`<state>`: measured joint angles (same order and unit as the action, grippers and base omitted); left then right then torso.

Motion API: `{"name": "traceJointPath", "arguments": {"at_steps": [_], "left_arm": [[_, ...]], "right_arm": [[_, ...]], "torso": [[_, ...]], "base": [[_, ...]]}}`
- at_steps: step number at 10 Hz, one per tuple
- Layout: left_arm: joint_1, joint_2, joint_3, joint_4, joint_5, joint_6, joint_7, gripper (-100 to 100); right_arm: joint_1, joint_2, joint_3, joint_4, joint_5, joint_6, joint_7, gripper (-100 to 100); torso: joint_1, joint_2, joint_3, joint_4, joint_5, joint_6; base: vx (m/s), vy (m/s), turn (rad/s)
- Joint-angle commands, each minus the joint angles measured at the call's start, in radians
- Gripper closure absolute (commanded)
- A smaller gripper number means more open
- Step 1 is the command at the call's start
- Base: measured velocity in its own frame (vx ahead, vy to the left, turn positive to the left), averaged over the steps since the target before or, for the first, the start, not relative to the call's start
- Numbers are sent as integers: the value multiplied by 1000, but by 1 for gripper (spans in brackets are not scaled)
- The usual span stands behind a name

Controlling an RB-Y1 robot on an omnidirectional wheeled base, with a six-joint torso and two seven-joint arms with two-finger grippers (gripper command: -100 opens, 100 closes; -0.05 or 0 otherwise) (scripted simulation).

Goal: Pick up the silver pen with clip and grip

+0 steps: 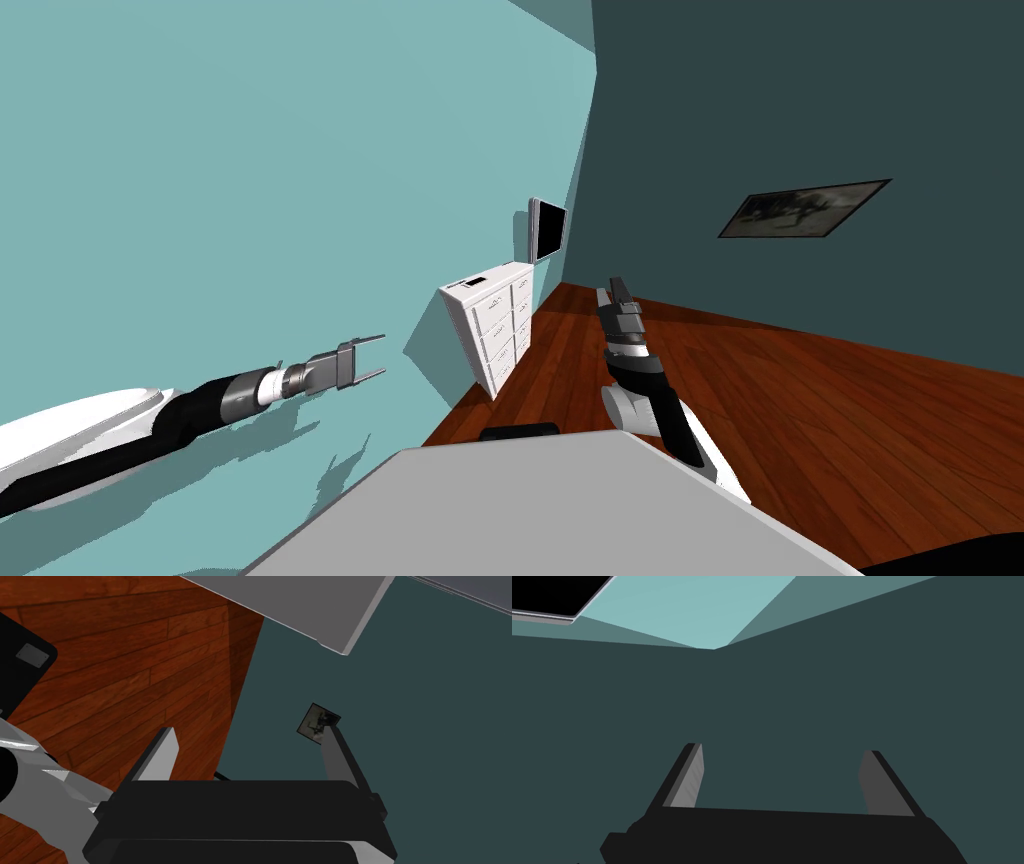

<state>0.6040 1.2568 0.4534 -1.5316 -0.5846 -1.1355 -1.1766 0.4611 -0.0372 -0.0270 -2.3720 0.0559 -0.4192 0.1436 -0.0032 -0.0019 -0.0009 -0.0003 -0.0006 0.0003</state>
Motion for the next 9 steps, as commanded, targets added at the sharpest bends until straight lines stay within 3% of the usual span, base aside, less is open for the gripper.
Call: {"name": "traceJointPath", "arguments": {"at_steps": [1,2,3,4,5,6,7,8,9], "left_arm": [[1,47,7,16,-15,-15,-50,-100],[1,47,7,16,-15,-15,-77,-100],[3,92,21,53,-47,-46,-106,-100],[3,116,21,53,-47,-46,-134,-100],[3,116,21,53,-47,-46,-163,-100],[6,160,34,89,-78,-75,-193,-100],[6,184,34,89,-78,-75,-222,-100],[6,184,34,89,-78,-75,-249,-100],[9,228,44,124,-109,-103,-277,-100]], "right_arm": [[0,0,0,0,0,0,0,0],[0,0,0,0,0,0,0,0],[0,0,0,0,0,0,0,0],[0,0,0,0,0,0,0,0],[0,0,0,0,0,0,0,0],[0,0,0,0,0,0,0,0],[0,0,0,0,0,0,0,0],[0,0,0,0,0,0,0,0],[0,0,0,0,0,0,0,0]], "torso": [[0,0,0,0,0,0],[0,0,0,0,0,0],[2,0,0,0,0,0],[1,-1,-1,0,0,0],[0,-2,-1,0,0,0],[1,0,0,0,0,0],[0,-1,-1,0,0,0],[0,-1,-1,0,0,0],[1,0,0,0,0,0]], "base": [[25,-41,-24],[17,-10,-6],[46,-36,-61],[47,-42,-27],[18,-20,7],[38,-46,-53],[39,-42,-38],[22,-16,0],[59,-49,-71]]}}
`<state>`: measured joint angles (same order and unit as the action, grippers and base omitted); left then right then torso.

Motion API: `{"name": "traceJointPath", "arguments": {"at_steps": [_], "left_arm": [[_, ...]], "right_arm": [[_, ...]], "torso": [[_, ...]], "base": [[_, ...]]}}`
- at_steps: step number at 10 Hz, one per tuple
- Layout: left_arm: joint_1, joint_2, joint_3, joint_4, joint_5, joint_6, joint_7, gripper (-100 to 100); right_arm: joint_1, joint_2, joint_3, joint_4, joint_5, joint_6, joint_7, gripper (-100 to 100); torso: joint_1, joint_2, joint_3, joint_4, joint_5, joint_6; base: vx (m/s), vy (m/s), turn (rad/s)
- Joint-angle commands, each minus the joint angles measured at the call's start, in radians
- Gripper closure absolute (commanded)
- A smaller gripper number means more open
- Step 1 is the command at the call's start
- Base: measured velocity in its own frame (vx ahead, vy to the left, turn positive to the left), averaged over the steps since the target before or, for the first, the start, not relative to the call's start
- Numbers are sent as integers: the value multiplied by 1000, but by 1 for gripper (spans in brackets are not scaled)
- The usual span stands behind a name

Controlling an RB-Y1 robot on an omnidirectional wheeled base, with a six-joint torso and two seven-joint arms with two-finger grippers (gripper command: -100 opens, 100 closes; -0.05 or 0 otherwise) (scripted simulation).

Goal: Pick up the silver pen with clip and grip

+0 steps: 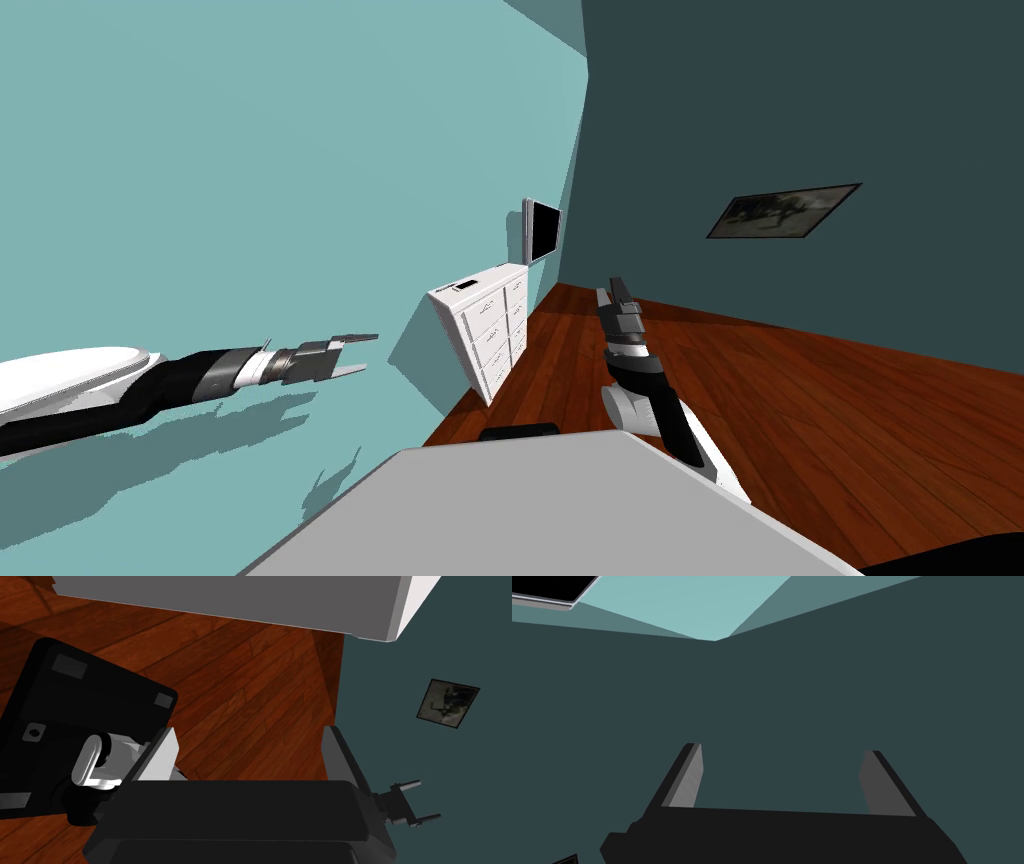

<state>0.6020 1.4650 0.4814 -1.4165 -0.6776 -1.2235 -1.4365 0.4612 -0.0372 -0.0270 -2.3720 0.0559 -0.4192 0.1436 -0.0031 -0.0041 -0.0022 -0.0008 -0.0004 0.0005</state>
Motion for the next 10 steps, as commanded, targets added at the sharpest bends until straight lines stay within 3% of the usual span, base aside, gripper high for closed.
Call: {"name": "traceJointPath", "arguments": {"at_steps": [1,2,3,5,6,8,9,10], "left_arm": [[11,42,16,8,-16,-15,-50,-100],[11,42,16,8,-16,-15,-74,-100],[15,88,25,41,-46,-42,-106,-100],[15,106,25,41,-46,-42,-158,-100],[19,151,31,72,-76,-68,-188,-100],[19,167,31,72,-76,-68,-241,-100],[23,213,35,102,-106,-92,-271,-100],[23,226,35,102,-106,-92,-300,-100]], "right_arm": [[0,0,0,0,0,0,0,0],[0,0,0,0,0,0,0,0],[0,0,0,0,0,0,0,0],[0,0,0,0,0,0,0,0],[0,0,0,0,0,0,0,0],[0,0,0,0,0,0,0,0],[0,0,0,0,0,0,0,0],[0,0,0,0,0,0,0,0]], "torso": [[0,0,0,0,0,0],[0,0,0,0,0,0],[1,1,1,0,0,-1],[0,0,0,0,0,0],[1,1,0,0,0,-1],[0,-2,-1,-1,0,0],[2,1,0,0,0,-1],[1,0,0,0,0,0]], "base": [[62,-44,-35],[29,-15,8],[43,-45,-64],[50,-35,-19],[79,-46,-82],[58,-26,-14],[61,-33,-59],[76,-36,-57]]}}
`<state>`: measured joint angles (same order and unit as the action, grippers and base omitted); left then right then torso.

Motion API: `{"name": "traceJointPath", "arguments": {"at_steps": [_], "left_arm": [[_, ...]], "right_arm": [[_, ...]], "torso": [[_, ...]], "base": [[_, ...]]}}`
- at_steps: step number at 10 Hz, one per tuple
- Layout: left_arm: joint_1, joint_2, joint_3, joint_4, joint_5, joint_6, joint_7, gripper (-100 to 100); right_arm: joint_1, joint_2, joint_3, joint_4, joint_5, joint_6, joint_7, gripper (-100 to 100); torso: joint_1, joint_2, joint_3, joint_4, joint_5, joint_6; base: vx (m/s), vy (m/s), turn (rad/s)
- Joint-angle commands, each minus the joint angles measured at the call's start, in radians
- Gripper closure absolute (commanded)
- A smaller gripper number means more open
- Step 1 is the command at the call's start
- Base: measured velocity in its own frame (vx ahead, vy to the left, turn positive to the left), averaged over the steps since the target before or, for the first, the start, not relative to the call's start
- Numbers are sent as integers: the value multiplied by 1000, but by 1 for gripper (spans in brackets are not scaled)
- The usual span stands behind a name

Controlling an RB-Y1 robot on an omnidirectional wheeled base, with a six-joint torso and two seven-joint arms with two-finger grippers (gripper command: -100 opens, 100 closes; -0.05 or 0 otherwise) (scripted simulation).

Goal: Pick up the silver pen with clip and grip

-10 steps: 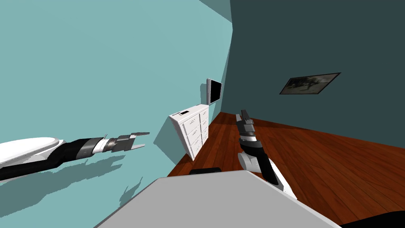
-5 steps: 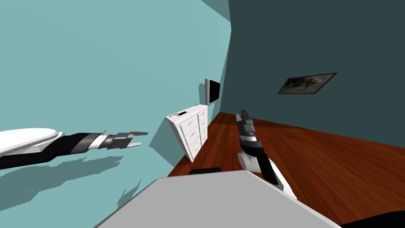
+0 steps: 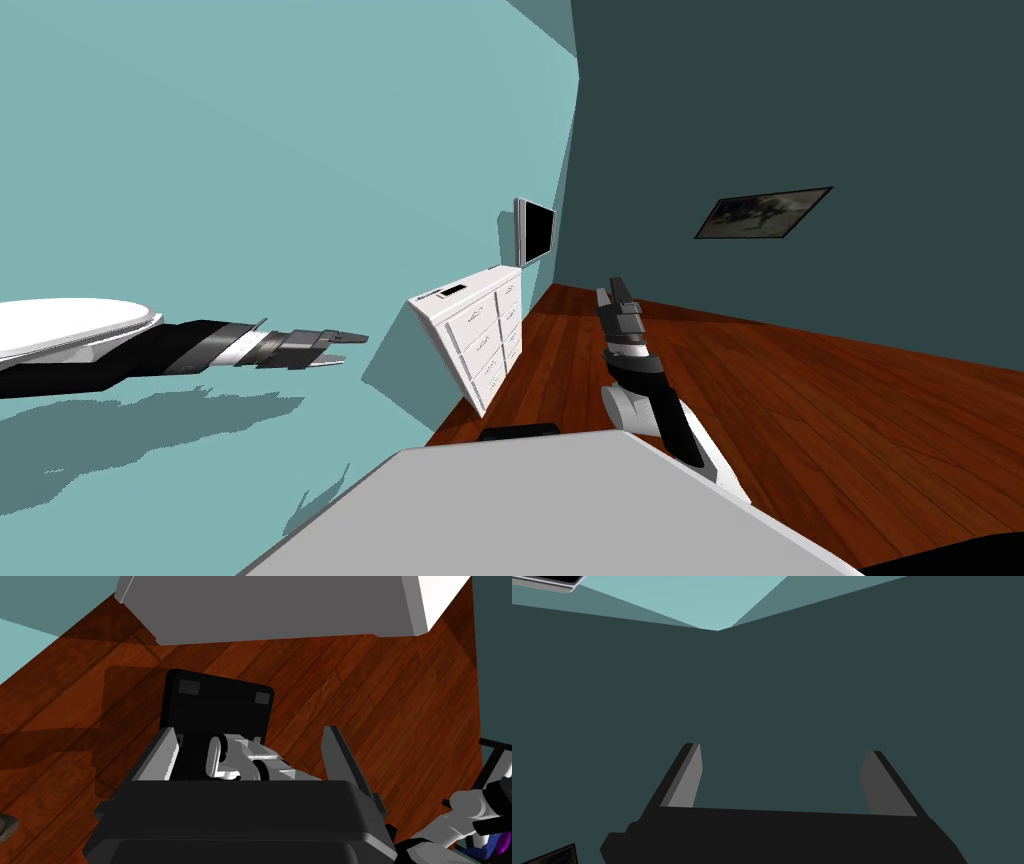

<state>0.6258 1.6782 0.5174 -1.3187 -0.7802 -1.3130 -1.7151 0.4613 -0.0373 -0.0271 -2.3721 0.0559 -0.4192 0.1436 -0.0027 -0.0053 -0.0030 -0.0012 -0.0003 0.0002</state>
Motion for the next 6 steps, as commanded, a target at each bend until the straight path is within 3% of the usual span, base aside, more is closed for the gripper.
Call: {"name": "traceJointPath", "arguments": {"at_steps": [1,2,4,5,6], "left_arm": [[0,13,-1,4,-3,-3,-43,-100],[5,59,1,32,-32,-26,-75,-100],[5,69,1,32,-32,-26,-122,-100],[10,116,1,57,-60,-47,-156,-100],[10,122,1,57,-60,-47,-176,-100]], "right_arm": [[0,0,0,0,0,0,0,0],[0,0,0,0,0,0,0,0],[0,0,0,0,0,0,0,0],[0,0,0,0,0,0,0,0],[0,0,0,0,0,0,0,0]], "torso": [[0,0,0,0,0,0],[1,1,1,0,0,0],[-1,0,0,0,0,0],[1,2,1,0,0,0],[0,-1,0,0,0,0]], "base": [[44,-20,-7],[78,-40,-81],[61,-34,-18],[91,-31,-90],[100,-37,-49]]}}
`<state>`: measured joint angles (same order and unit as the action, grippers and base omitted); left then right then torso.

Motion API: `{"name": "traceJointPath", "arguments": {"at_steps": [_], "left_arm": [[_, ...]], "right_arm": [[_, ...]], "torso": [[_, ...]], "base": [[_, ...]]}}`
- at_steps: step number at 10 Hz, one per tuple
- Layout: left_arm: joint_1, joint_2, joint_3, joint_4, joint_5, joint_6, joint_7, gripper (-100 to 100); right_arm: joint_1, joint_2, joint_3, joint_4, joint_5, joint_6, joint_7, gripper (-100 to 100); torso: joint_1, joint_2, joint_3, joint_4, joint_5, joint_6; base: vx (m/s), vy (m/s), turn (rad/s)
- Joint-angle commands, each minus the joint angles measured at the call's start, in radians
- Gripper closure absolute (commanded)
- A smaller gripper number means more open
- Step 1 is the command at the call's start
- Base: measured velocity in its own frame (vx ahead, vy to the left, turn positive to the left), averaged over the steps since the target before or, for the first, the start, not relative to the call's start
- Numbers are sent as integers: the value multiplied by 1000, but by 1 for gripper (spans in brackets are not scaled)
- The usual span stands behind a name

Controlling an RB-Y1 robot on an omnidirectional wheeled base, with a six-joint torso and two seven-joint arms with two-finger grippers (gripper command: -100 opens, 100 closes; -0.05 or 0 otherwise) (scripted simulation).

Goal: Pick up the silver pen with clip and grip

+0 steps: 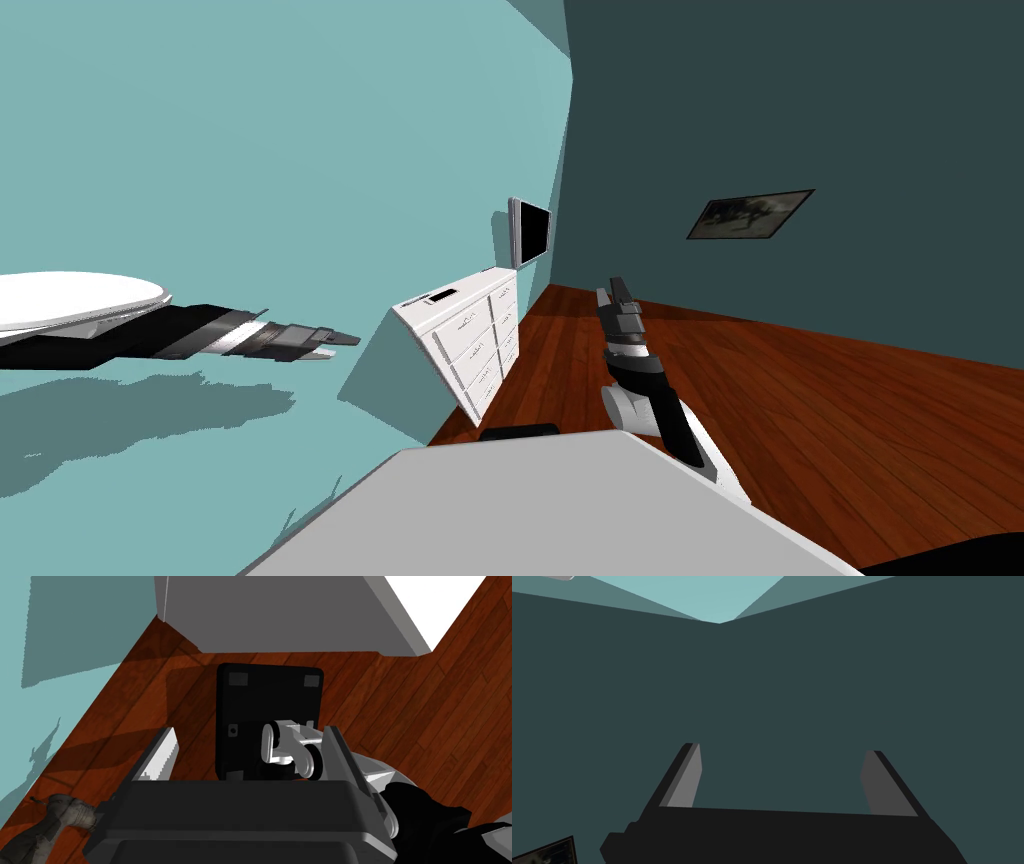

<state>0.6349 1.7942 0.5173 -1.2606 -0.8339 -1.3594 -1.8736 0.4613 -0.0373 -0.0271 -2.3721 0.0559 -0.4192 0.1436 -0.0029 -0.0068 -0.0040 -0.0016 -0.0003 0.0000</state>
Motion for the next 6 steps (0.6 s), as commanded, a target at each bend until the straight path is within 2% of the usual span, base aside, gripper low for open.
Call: {"name": "traceJointPath", "arguments": {"at_steps": [1,2,3,4,5,6], "left_arm": [[1,6,1,-1,-7,-1,-40,-100],[7,56,-1,23,-34,-21,-76,-100],[7,56,-1,23,-34,-21,-103,-100],[7,56,-1,23,-34,-21,-113,-100],[13,103,-5,45,-60,-39,-152,-100],[13,103,-5,45,-60,-39,-182,-100]], "right_arm": [[0,0,0,0,0,0,0,0],[0,0,0,0,0,0,0,0],[0,0,0,0,0,0,0,0],[0,0,0,0,0,0,0,0],[0,0,0,0,0,0,0,0],[0,0,0,0,0,0,0,0]], "torso": [[0,0,0,0,0,0],[1,3,1,1,0,0],[0,1,1,0,0,0],[0,1,0,0,0,0],[2,3,2,1,1,0],[0,1,1,0,0,0]], "base": [[43,-21,10],[81,-37,-91],[91,-27,-48],[47,-12,11],[89,-36,-94],[94,-30,-44]]}}
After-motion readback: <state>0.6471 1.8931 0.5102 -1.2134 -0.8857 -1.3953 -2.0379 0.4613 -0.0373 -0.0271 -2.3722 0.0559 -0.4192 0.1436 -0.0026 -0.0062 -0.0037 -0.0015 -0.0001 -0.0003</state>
